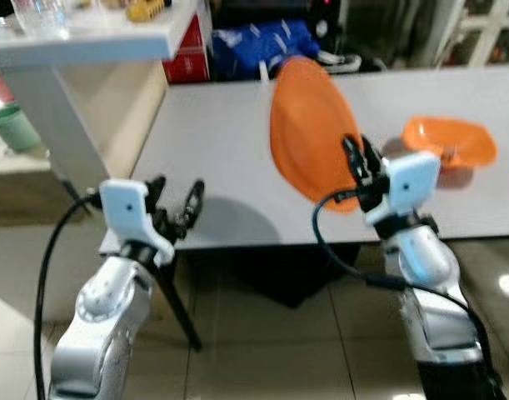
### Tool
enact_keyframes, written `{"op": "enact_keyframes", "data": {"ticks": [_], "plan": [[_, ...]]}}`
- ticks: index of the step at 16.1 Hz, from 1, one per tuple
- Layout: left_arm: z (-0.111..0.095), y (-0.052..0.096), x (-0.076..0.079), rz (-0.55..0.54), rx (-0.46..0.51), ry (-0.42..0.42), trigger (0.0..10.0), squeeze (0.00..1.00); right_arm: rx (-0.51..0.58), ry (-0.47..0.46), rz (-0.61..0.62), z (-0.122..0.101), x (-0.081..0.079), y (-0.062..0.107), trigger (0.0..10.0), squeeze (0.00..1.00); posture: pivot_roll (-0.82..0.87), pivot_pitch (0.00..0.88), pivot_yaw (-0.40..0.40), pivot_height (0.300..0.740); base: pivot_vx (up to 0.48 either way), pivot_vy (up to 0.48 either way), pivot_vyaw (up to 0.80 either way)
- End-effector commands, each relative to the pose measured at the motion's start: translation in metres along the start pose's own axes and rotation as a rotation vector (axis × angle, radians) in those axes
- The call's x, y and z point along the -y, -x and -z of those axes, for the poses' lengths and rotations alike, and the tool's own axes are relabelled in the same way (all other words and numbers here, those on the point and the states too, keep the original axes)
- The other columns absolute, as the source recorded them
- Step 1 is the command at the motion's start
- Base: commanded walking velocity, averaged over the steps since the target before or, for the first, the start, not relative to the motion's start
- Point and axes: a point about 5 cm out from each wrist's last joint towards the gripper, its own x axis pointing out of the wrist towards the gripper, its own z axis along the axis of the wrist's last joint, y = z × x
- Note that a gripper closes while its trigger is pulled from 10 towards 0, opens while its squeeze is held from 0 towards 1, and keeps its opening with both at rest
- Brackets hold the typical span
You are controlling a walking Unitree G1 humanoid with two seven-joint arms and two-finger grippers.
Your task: Setting the table
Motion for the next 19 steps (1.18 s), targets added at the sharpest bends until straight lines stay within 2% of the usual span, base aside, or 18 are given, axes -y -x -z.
{"op": "enact_keyframes", "data": {"ticks": [1, 3, 5, 6, 9, 12, 14, 15, 16, 18, 19], "plan": [[-0.003, -0.001, -0.002, -0.011, 0.012, 0.002, 10.0, 0.00, 0.059, -0.004, -0.044, -0.012, -0.006, -0.006, 10.0, 0.00, -0.12, 0.000, 0.084, 0.740, 0.000, 0.000, 0.00], [-0.003, -0.002, -0.002, -0.013, 0.013, 0.010, 10.0, 0.00, 0.060, -0.019, -0.090, -0.012, -0.012, -0.008, 10.0, 0.00, -0.13, 0.000, 0.088, 0.740, 0.000, 0.000, 0.00], [-0.002, -0.004, 0.000, -0.005, 0.012, 0.015, 10.0, 0.00, 0.089, -0.058, -0.167, -0.019, -0.024, -0.017, 10.0, 0.00, -0.13, 0.000, 0.090, 0.740, 0.000, 0.000, 0.00], [-0.003, -0.006, 0.002, -0.001, 0.012, 0.008, 10.0, 0.00, 0.095, -0.111, -0.181, -0.021, -0.025, -0.027, 10.0, 0.00, -0.13, 0.000, 0.085, 0.740, 0.000, 0.000, 0.00], [-0.003, -0.009, 0.006, 0.003, 0.024, 0.016, 10.0, 0.00, 0.063, -0.319, -0.104, -0.020, -0.013, -0.058, 10.0, 0.00, -0.13, 0.000, 0.081, 0.740, 0.000, 0.000, 0.00], [-0.004, -0.011, 0.009, 0.007, 0.026, 0.017, 10.0, 0.00, 0.034, -0.422, -0.117, -0.015, -0.012, -0.080, 10.0, 0.00, -0.11, 0.000, 0.076, 0.740, 0.000, 0.000, 0.00], [-0.006, -0.012, 0.008, 0.001, 0.025, 0.009, 10.0, 0.00, 0.000, -0.531, -0.026, -0.006, 0.001, -0.095, 10.0, 0.00, -0.10, 0.000, 0.078, 0.740, 0.000, 0.000, 0.00], [-0.006, -0.010, 0.008, 0.000, 0.015, -0.007, 10.0, 0.00, -0.027, -0.611, 0.062, 0.003, 0.017, -0.103, 10.0, 0.00, -0.08, 0.000, 0.087, 0.740, 0.000, 0.000, 0.00], [-0.006, -0.009, 0.007, 0.001, 0.007, -0.017, 10.0, 0.00, -0.039, -0.638, 0.111, 0.009, 0.025, -0.104, 10.0, 0.00, -0.07, 0.000, 0.091, 0.740, 0.000, 0.000, 0.00], [-0.006, -0.006, 0.005, 0.005, -0.006, -0.035, 10.0, 0.00, -0.089, -0.731, 0.294, 0.031, 0.053, -0.100, 10.0, 0.00, -0.06, 0.000, 0.099, 0.740, 0.000, 0.000, 0.00], [-0.006, -0.006, 0.005, 0.005, -0.007, -0.035, 10.0, 0.00, -0.098, -0.747, 0.321, 0.035, 0.056, -0.098, 10.0, 0.00, -0.06, 0.000, 0.103, 0.740, 0.000, 0.000, 0.00]]}}
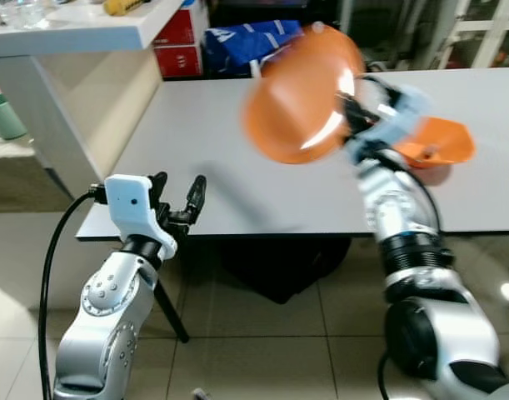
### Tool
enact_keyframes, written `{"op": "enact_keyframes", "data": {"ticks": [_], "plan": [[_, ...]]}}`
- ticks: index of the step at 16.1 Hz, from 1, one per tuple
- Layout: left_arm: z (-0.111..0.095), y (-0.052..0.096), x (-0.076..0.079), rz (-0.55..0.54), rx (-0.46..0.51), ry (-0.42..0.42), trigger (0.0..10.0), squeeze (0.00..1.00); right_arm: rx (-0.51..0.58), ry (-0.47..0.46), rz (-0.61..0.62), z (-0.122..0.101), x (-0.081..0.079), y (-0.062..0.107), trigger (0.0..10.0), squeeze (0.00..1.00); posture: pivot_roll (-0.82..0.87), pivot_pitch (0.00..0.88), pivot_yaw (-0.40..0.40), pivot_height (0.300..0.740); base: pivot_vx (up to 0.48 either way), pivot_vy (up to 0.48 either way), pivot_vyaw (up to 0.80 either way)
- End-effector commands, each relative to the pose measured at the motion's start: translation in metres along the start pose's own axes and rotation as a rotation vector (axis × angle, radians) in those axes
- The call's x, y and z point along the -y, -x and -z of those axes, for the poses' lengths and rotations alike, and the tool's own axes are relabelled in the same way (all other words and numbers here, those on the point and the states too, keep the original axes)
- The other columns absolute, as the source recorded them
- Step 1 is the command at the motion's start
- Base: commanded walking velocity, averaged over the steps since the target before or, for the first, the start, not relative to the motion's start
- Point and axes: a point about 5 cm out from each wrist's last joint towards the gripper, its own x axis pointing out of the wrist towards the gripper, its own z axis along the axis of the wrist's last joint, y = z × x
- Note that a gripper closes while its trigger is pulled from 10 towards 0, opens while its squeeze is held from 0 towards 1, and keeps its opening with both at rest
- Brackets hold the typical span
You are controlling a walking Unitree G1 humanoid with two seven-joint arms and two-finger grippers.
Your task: Setting the table
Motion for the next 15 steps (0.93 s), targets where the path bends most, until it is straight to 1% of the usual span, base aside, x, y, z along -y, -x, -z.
{"op": "enact_keyframes", "data": {"ticks": [1, 2, 4, 6, 9, 10, 12, 13, 15], "plan": [[-0.003, 0.001, 0.000, 0.005, 0.000, -0.017, 10.0, 0.00, 0.029, -0.034, 0.021, -0.002, 0.000, -0.003, 10.0, 0.00, -0.06, 0.000, 0.107, 0.740, 0.000, 0.000, 0.00], [-0.004, 0.002, 0.000, 0.009, -0.005, -0.021, 10.0, 0.00, 0.004, -0.071, 0.089, 0.004, 0.016, -0.001, 10.0, 0.00, -0.06, 0.000, 0.112, 0.740, 0.000, 0.000, 0.00], [-0.005, 0.003, -0.002, 0.008, -0.008, -0.017, 10.0, 0.00, -0.034, -0.116, 0.190, 0.016, 0.035, 0.006, 10.0, 0.00, -0.04, 0.000, 0.120, 0.740, 0.000, 0.000, 0.00], [-0.007, 0.005, -0.003, 0.007, -0.013, -0.021, 10.0, 0.00, -0.079, -0.135, 0.223, 0.030, 0.043, 0.012, 10.0, 0.00, -0.04, 0.000, 0.122, 0.740, 0.000, 0.000, 0.00], [-0.007, 0.007, -0.002, 0.001, -0.020, -0.016, 10.0, 0.00, -0.119, -0.174, 0.224, 0.043, 0.043, 0.014, 10.0, 0.00, -0.03, 0.000, 0.121, 0.740, 0.000, 0.000, 0.00], [-0.006, 0.007, -0.002, 0.002, -0.023, -0.014, 10.0, 0.00, -0.128, -0.178, 0.244, 0.046, 0.047, 0.017, 10.0, 0.00, -0.03, 0.000, 0.123, 0.740, 0.000, 0.000, 0.00], [-0.007, 0.008, -0.002, 0.006, -0.032, -0.015, 10.0, 0.00, -0.146, -0.102, 0.287, 0.050, 0.056, 0.022, 10.0, 0.00, -0.03, 0.000, 0.127, 0.740, 0.000, 0.000, 0.00], [-0.007, 0.008, -0.002, 0.007, -0.034, -0.015, 10.0, 0.00, -0.150, -0.086, 0.301, 0.051, 0.058, 0.023, 10.0, 0.00, -0.03, 0.000, 0.129, 0.740, 0.000, 0.000, 0.00], [-0.007, 0.008, -0.002, 0.011, -0.038, -0.018, 10.0, 0.00, -0.149, 0.013, 0.360, 0.051, 0.066, 0.028, 10.0, 0.00, -0.03, 0.000, 0.130, 0.740, 0.000, 0.000, 0.00]]}}
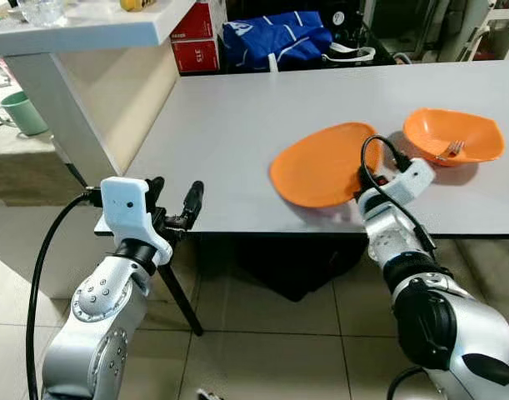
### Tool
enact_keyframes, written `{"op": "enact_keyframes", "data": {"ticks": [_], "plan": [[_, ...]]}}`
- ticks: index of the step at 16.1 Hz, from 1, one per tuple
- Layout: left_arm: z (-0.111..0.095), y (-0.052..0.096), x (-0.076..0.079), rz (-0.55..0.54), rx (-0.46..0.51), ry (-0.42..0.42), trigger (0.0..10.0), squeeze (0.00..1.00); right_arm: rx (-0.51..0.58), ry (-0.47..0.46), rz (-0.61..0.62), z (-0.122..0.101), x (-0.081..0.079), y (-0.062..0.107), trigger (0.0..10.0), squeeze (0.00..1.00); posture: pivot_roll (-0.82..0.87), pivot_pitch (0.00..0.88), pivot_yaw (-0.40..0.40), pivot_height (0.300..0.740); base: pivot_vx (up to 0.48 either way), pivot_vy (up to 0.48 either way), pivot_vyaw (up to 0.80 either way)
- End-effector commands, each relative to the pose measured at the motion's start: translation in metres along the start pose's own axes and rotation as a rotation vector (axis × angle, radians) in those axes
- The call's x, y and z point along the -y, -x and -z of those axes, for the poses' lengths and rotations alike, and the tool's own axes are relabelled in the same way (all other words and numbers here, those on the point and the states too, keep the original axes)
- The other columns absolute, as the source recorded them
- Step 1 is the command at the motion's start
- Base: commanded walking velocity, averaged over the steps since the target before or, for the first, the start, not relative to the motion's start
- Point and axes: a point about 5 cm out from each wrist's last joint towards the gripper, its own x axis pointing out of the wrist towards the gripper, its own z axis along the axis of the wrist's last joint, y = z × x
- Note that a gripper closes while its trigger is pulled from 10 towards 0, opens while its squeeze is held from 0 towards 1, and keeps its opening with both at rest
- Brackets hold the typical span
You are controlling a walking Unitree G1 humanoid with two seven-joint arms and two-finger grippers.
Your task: Setting the table
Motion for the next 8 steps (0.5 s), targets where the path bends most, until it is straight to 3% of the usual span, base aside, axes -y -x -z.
{"op": "enact_keyframes", "data": {"ticks": [1, 8], "plan": [[-0.005, 0.002, -0.001, 0.006, 0.009, -0.009, 10.0, 0.00, -0.005, 0.070, 0.022, 0.002, 0.001, 0.001, 10.0, 0.00, -0.02, 0.000, 0.131, 0.740, 0.000, 0.000, 0.00], [-0.006, 0.010, -0.004, -0.004, -0.011, -0.028, 10.0, 0.00, 0.001, 0.145, 0.143, 0.009, 0.018, 0.006, 10.0, 0.00, 0.02, 0.000, 0.141, 0.740, 0.000, 0.000, 0.00]]}}
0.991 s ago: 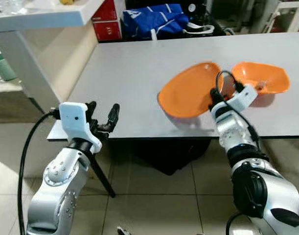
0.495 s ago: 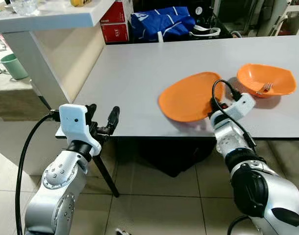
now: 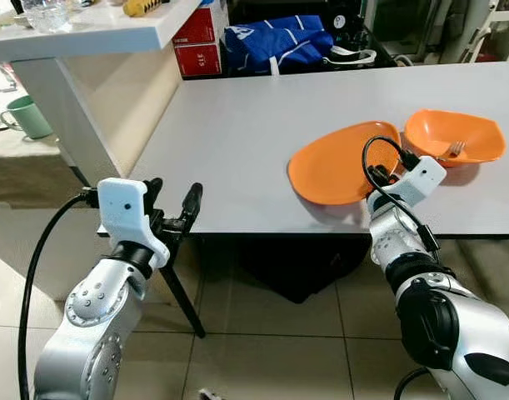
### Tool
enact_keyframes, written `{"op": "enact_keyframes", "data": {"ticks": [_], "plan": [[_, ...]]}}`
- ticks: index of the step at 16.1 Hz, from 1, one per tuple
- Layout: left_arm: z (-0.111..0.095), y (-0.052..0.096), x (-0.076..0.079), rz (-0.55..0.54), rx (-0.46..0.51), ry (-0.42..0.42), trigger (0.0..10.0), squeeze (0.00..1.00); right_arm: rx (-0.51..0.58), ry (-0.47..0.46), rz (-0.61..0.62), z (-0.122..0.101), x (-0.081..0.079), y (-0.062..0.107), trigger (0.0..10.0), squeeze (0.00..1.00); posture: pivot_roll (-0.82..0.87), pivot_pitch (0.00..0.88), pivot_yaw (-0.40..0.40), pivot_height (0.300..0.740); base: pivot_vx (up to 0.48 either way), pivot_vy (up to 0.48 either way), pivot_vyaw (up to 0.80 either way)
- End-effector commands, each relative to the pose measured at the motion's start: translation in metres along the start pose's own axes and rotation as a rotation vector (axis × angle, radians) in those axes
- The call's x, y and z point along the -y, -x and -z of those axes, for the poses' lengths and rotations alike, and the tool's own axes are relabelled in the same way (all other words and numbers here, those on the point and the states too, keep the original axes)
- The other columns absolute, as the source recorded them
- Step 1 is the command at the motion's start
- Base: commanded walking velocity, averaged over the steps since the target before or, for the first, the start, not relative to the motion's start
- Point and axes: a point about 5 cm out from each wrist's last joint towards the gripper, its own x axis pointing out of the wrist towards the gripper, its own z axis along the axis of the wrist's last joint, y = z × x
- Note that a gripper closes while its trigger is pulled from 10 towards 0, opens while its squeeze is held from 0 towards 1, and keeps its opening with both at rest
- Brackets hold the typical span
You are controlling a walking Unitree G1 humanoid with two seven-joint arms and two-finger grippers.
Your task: Setting the table
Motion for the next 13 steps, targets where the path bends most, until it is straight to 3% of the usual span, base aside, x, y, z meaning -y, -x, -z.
{"op": "enact_keyframes", "data": {"ticks": [1, 4, 5, 6, 7, 9, 13], "plan": [[-0.002, 0.004, -0.004, -0.004, -0.007, -0.014, 10.0, 0.00, -0.064, 0.063, 0.059, 0.016, 0.013, 0.005, 10.0, 0.00, 0.02, 0.000, 0.144, 0.740, 0.000, 0.000, 0.00], [-0.004, 0.006, -0.005, -0.003, -0.013, -0.023, 10.0, 0.00, -0.085, 0.054, 0.099, 0.021, 0.017, 0.007, 10.0, 0.00, 0.03, 0.000, 0.149, 0.740, 0.000, 0.000, 0.00], [-0.004, 0.007, -0.005, -0.001, -0.016, -0.025, 10.0, 0.00, -0.091, 0.053, 0.106, 0.022, 0.018, 0.007, 10.0, 0.06, 0.03, 0.000, 0.149, 0.740, 0.000, 0.000, 0.00], [-0.004, 0.007, -0.005, -0.001, -0.017, -0.025, 10.0, 0.00, -0.092, 0.056, 0.110, 0.023, 0.019, 0.008, 10.0, 0.73, 0.03, 0.000, 0.148, 0.740, 0.000, 0.000, 0.00], [-0.004, 0.007, -0.004, -0.001, -0.018, -0.023, 10.0, 0.00, -0.095, 0.056, 0.111, 0.023, 0.019, 0.008, 10.0, 0.92, 0.03, 0.000, 0.147, 0.740, 0.000, 0.000, 0.00], [-0.004, 0.008, -0.004, -0.003, -0.021, -0.018, 10.0, 0.00, -0.108, 0.068, 0.110, 0.027, 0.018, 0.009, 10.0, 1.00, 0.03, 0.000, 0.144, 0.740, 0.000, 0.000, 0.00], [-0.004, 0.009, -0.003, -0.004, -0.026, -0.010, 10.0, 0.00, -0.126, 0.073, 0.114, 0.031, 0.019, 0.010, 10.0, 1.00, 0.03, 0.000, 0.143, 0.740, 0.000, 0.000, 0.00]]}}
